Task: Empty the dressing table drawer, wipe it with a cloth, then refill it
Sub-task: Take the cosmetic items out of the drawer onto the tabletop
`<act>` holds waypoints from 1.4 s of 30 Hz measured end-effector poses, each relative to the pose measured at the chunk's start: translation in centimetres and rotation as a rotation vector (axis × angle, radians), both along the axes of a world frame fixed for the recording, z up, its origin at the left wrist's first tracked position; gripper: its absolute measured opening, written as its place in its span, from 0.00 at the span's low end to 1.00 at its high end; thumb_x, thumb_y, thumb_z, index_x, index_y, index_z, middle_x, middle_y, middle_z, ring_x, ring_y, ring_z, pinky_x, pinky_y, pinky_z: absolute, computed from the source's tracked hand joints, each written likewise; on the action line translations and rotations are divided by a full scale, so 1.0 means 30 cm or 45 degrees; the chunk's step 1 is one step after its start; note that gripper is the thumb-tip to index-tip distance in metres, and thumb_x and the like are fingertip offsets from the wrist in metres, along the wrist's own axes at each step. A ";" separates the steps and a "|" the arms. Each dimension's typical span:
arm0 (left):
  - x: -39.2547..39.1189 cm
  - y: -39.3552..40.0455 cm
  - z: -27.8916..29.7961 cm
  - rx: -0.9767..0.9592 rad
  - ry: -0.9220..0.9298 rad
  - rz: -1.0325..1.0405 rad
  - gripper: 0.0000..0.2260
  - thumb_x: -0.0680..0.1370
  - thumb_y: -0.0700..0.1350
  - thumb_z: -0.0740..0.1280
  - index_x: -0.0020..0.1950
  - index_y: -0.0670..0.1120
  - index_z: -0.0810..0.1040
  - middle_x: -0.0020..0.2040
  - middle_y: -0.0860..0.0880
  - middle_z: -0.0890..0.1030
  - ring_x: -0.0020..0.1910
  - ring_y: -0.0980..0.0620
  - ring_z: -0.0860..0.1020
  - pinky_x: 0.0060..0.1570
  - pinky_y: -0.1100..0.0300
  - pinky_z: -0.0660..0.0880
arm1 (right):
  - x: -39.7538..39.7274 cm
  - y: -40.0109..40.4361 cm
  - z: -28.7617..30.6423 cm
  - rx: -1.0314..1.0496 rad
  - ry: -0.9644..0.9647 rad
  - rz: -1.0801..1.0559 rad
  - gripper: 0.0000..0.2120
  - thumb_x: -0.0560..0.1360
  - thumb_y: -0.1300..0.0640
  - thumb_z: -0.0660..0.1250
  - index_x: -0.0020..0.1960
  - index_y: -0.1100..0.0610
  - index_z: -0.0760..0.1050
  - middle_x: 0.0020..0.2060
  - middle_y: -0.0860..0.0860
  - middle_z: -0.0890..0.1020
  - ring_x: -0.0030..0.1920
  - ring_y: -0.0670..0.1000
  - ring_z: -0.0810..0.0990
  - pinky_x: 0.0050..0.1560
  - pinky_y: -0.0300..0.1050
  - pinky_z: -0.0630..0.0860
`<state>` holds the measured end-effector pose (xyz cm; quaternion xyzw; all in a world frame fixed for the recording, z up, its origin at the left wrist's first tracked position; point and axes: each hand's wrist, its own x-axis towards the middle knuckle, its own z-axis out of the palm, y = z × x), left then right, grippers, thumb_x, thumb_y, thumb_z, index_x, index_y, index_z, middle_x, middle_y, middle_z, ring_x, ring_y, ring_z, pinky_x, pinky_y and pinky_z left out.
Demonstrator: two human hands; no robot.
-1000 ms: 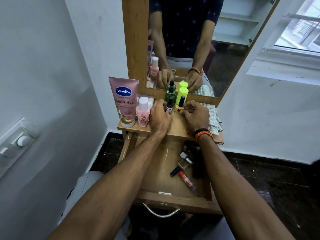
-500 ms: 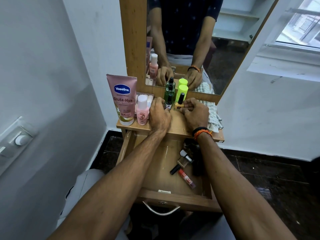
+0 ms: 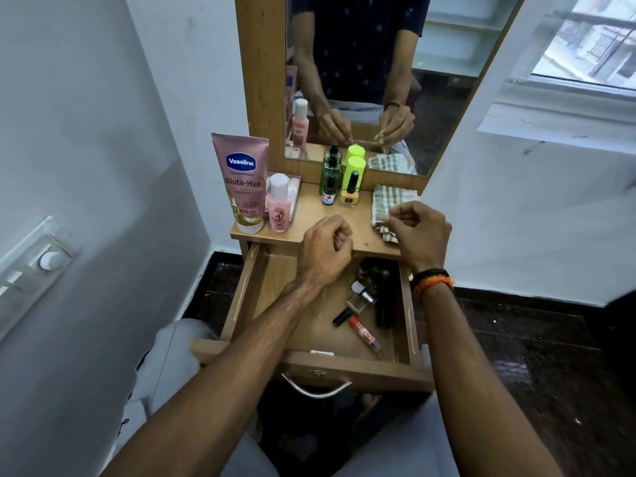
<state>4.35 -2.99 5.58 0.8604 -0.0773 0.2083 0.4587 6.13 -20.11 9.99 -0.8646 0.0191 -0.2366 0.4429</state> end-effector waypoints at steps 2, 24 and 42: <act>-0.038 0.006 -0.020 -0.005 0.124 -0.114 0.04 0.74 0.36 0.71 0.44 0.45 0.80 0.41 0.51 0.80 0.38 0.55 0.77 0.37 0.64 0.77 | -0.069 -0.033 -0.009 0.034 0.064 -0.014 0.06 0.69 0.59 0.79 0.43 0.52 0.84 0.38 0.45 0.85 0.41 0.43 0.84 0.50 0.42 0.83; -0.151 -0.022 -0.118 0.543 0.960 -0.213 0.10 0.69 0.44 0.77 0.47 0.47 0.80 0.43 0.49 0.81 0.44 0.51 0.81 0.34 0.57 0.74 | -0.351 0.053 -0.228 -0.913 0.795 0.257 0.17 0.72 0.44 0.74 0.48 0.57 0.79 0.45 0.54 0.80 0.46 0.54 0.80 0.49 0.50 0.81; -0.132 0.026 -0.141 0.150 0.885 -0.195 0.05 0.71 0.41 0.74 0.46 0.47 0.82 0.43 0.52 0.82 0.46 0.51 0.80 0.43 0.60 0.74 | -0.343 0.020 -0.199 -0.769 0.805 0.221 0.10 0.68 0.49 0.73 0.41 0.55 0.80 0.42 0.52 0.81 0.42 0.53 0.80 0.45 0.49 0.80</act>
